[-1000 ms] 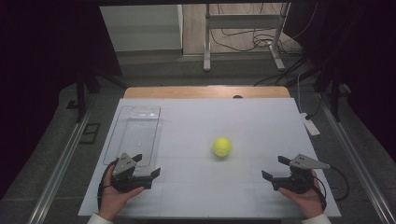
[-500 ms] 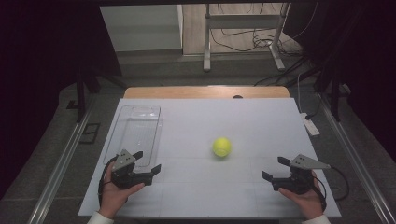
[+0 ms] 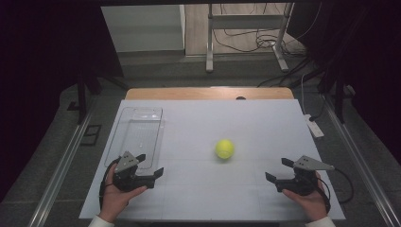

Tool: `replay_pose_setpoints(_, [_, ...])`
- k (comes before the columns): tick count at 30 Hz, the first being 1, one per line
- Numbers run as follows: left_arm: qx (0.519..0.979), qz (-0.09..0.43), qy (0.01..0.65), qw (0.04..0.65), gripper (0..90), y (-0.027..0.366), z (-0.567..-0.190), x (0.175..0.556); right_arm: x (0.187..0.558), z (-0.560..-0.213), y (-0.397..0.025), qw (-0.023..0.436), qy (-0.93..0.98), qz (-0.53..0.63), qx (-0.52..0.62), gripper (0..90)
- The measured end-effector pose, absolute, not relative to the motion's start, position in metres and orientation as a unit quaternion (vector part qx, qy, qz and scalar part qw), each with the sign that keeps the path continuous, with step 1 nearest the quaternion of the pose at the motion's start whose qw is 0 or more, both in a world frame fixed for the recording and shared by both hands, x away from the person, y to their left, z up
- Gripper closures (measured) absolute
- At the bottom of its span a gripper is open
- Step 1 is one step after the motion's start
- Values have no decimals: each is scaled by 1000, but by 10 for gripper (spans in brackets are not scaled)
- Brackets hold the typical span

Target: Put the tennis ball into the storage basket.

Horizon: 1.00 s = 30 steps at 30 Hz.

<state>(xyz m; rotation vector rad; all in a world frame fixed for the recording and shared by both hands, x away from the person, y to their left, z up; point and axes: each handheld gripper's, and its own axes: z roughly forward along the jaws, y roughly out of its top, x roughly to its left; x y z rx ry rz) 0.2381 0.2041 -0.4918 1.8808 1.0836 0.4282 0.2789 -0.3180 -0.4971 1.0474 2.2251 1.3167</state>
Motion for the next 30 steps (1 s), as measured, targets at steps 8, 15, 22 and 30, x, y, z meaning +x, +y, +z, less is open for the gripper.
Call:
replay_pose_setpoints(8, [768, 163, 431, 445, 134, 194, -484, 240, 278, -496, -317, 175, 786, 466, 367, 110])
replay_pose_setpoints(15, [775, 151, 433, 434, 133, 189, -483, 245, 279, -495, -315, 177, 786, 467, 364, 110])
replay_pose_setpoints(22, [780, 143, 427, 435, 132, 182, -479, 250, 282, -496, -313, 176, 789, 465, 362, 110])
replay_pose_setpoints(30, [785, 135, 417, 438, 132, 173, -474, 256, 281, -496, -313, 176, 790, 464, 360, 110])
